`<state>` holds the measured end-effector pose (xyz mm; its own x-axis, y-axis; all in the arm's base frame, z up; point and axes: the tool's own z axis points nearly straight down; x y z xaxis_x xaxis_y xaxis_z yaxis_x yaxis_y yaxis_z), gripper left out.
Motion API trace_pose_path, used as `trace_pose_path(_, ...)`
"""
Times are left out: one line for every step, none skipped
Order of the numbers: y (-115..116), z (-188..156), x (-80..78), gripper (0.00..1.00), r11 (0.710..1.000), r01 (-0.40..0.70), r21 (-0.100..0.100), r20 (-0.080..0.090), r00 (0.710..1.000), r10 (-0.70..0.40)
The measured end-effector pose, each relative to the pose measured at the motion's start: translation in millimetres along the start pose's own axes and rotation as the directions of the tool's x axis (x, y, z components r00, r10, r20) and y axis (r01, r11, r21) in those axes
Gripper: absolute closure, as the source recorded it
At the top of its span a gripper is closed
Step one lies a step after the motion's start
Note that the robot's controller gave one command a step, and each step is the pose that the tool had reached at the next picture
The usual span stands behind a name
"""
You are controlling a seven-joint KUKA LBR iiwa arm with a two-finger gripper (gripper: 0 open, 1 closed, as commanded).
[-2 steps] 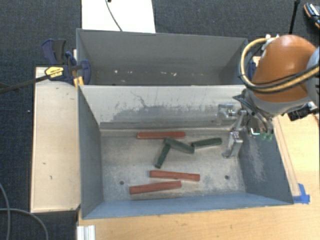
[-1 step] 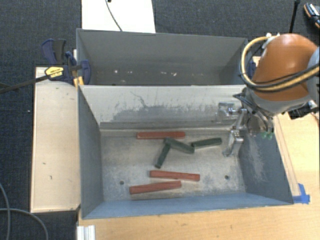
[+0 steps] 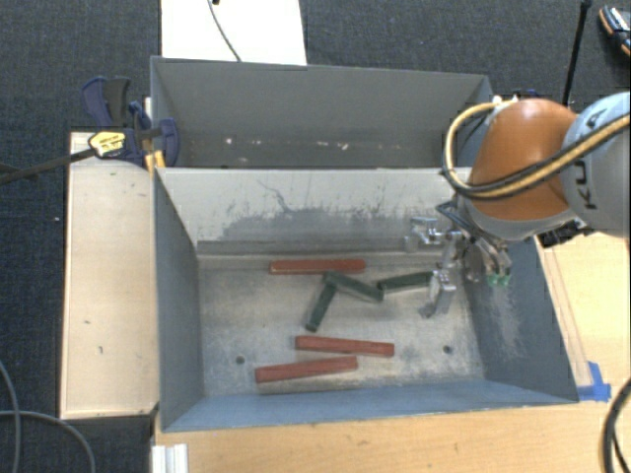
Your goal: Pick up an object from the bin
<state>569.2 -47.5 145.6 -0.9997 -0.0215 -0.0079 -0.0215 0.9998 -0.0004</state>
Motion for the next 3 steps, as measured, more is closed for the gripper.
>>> trace_pose_path(2,29,-4.5,0.00,1.000,0.023,-0.001,-0.009,1.000,-0.023)
trace_pose_path(-8,37,-12.7,0.00,1.000,0.005,-0.001,-0.003,1.000,-0.005)
trace_pose_path(-10,77,-12.6,0.00,0.995,-0.100,0.000,-0.009,0.995,0.100)
